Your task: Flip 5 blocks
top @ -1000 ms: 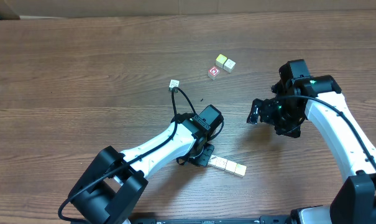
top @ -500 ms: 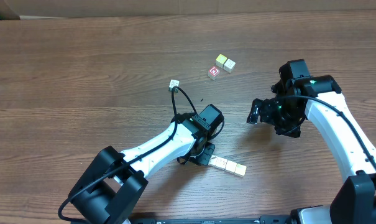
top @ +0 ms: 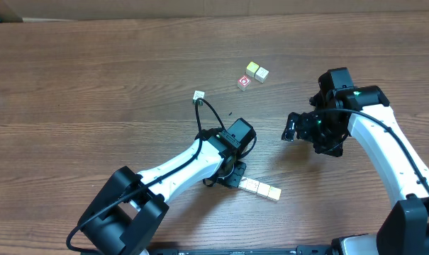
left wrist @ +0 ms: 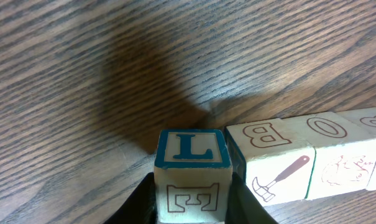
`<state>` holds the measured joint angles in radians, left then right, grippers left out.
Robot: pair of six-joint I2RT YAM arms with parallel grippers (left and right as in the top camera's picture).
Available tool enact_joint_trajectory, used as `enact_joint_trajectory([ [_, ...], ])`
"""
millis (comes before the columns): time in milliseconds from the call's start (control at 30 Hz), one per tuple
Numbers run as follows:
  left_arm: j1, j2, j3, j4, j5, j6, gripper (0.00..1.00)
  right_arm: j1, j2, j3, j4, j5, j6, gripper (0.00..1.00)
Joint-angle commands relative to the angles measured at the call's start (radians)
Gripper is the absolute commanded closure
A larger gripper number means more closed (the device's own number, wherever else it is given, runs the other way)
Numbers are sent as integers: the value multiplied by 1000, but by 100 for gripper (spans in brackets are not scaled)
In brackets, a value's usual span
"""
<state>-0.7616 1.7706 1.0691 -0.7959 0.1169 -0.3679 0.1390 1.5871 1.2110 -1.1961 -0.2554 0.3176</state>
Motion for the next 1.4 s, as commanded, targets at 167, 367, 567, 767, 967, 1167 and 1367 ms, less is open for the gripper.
enact_joint_trajectory([
  [167,-4,-23,-5,-4,-22,-13,72,1,-1,20,5,-1,-4,0],
  [367,-4,-23,-5,-5,-23,-5,66,1,-1,20,5,-1,-5,0],
  [567,-4,-23,-5,-3,-40,2,64,1,-1,20,6,-1,-5,0],
  [767,4,-23,-4,0,-42,6,61,1,-1,20,13,-1,-4,0],
  [967,5,-23,12,-6,-42,9,61,1,-1,20,16,-1,-4,0],
  [1167,5,-24,47,-24,-46,17,61,1,-1,20,16,-1,-4,0],
  [1367,8,-24,71,-51,-46,17,60,1,-1,20,16,-1,-4,0],
])
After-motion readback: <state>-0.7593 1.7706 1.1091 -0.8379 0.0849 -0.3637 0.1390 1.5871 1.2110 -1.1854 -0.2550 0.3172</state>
